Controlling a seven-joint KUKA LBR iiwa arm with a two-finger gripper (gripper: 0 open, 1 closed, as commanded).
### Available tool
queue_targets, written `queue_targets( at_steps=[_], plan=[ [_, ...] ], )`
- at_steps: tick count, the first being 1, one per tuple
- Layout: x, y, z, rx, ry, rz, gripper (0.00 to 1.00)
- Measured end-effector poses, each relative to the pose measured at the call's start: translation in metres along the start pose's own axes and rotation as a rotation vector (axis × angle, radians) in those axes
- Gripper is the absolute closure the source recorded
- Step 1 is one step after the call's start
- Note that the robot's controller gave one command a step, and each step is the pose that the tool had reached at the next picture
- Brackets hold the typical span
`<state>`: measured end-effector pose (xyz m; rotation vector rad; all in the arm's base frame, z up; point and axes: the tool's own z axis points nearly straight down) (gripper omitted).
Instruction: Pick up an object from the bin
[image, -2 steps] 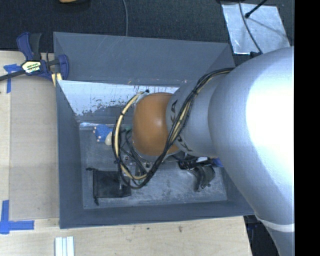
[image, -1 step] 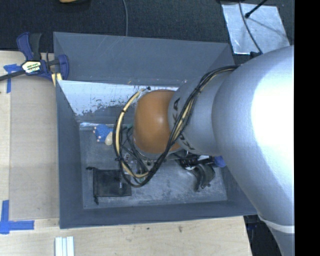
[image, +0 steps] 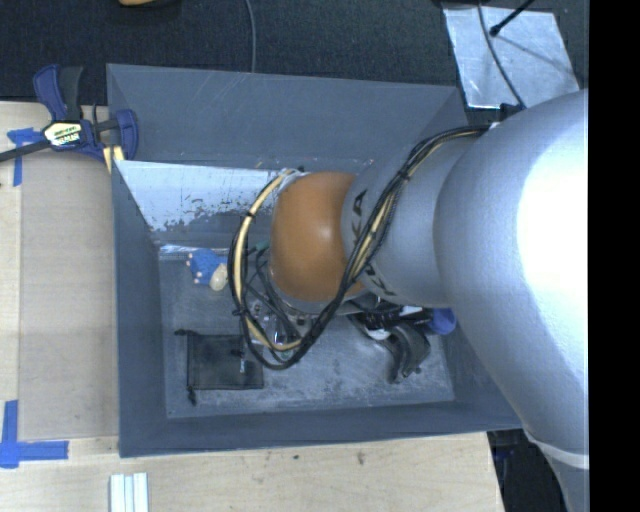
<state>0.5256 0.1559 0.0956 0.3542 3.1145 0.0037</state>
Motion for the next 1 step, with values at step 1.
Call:
queue_targets(
  at_steps=[1],
  plan=[
    [-0.0023, 0.0001, -0.0445, 0.000, 0.000, 0.000, 1.00]
  ],
)
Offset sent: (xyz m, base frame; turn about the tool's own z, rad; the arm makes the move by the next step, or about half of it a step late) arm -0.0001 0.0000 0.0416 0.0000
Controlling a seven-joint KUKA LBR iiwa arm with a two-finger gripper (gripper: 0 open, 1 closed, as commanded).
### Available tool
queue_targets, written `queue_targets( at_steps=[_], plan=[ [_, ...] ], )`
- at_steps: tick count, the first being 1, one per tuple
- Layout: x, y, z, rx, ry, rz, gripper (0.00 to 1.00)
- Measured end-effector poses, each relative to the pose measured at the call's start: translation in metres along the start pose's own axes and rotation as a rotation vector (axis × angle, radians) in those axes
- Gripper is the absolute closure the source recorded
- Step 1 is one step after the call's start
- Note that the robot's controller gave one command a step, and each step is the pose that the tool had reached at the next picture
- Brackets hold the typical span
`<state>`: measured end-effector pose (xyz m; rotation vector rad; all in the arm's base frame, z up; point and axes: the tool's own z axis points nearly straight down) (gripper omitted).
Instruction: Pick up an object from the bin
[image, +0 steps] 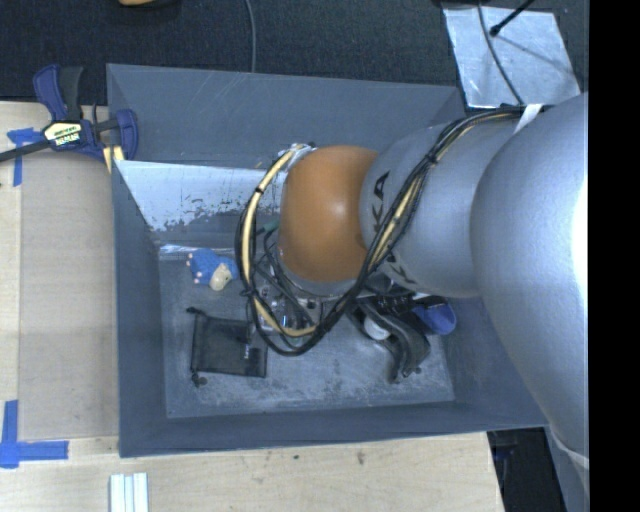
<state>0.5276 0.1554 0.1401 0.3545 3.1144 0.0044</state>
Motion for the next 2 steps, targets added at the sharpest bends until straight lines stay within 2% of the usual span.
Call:
queue_targets(
  at_steps=[2],
  plan=[
    [-0.004, 0.000, -0.054, 0.000, 0.001, 0.000, 1.00]
  ],
)
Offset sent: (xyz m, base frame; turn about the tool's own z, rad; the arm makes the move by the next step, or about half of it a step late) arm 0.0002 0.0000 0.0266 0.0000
